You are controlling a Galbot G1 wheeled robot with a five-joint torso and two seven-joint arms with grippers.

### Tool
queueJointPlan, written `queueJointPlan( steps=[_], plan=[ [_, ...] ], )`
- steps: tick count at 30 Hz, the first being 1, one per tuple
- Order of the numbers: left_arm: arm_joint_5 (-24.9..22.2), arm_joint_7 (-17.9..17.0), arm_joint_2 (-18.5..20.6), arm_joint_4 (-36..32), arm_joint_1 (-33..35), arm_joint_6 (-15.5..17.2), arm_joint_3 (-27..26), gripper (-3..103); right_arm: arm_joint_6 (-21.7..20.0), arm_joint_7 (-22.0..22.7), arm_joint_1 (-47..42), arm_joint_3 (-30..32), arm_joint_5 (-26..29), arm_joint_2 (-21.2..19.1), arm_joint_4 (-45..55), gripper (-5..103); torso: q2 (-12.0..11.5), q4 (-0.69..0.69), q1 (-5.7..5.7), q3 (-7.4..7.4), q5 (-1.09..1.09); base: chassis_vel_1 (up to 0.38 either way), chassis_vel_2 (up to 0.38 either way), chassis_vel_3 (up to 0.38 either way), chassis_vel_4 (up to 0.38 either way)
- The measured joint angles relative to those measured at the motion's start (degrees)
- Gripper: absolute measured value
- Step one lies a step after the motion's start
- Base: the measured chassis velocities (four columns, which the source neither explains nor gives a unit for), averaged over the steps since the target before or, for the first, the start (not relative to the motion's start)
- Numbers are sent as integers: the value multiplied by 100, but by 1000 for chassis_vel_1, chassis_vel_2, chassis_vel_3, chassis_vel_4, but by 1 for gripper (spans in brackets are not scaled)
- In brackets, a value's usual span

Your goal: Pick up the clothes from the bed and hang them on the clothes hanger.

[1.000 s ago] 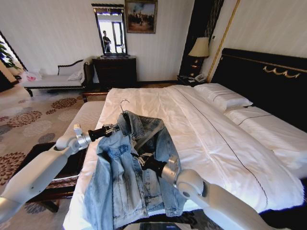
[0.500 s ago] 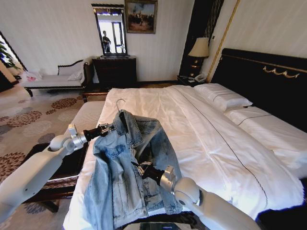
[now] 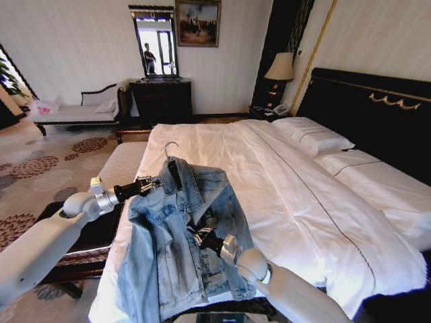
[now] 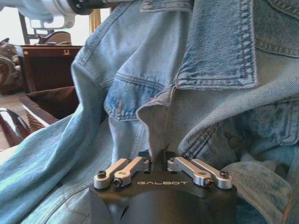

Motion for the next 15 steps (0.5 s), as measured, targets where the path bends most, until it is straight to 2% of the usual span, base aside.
queueJointPlan(
  steps=[2,4,6,8,10,11,14,15],
  plan=[
    [37,-2,27,-82,54,-8,-31,18,45,110,1,42,75,26,-8,15,0,-1,0,0,0,0,0,0,0],
    [73,-3,56,-157,96,-18,-58,18,76,125,-34,105,155,5,43,36,-1,0,0,0,0,0,0,0,0],
    [81,-3,65,-179,110,-20,-65,18,85,111,-57,133,170,-23,106,36,0,0,1,0,0,0,0,0,0],
    [111,-5,87,-217,149,-33,-93,18,110,39,-150,225,209,-146,362,47,0,-1,0,0,0,0,0,0,0],
    [122,-6,99,-218,162,-38,-104,18,127,11,-191,268,225,-192,465,47,0,-2,1,0,0,0,0,0,0],
    [131,-6,116,-215,173,-47,-114,18,162,-22,-261,345,246,-283,600,58,0,-2,0,0,0,0,0,0,0],
    [137,-7,129,-163,176,-62,-126,18,232,-29,-357,446,240,-375,710,58,0,-1,0,0,0,0,0,0,0],
    [140,-6,129,-143,175,-68,-126,18,265,-24,-393,499,232,-404,756,69,0,-1,0,0,0,0,0,0,0]
  ],
)
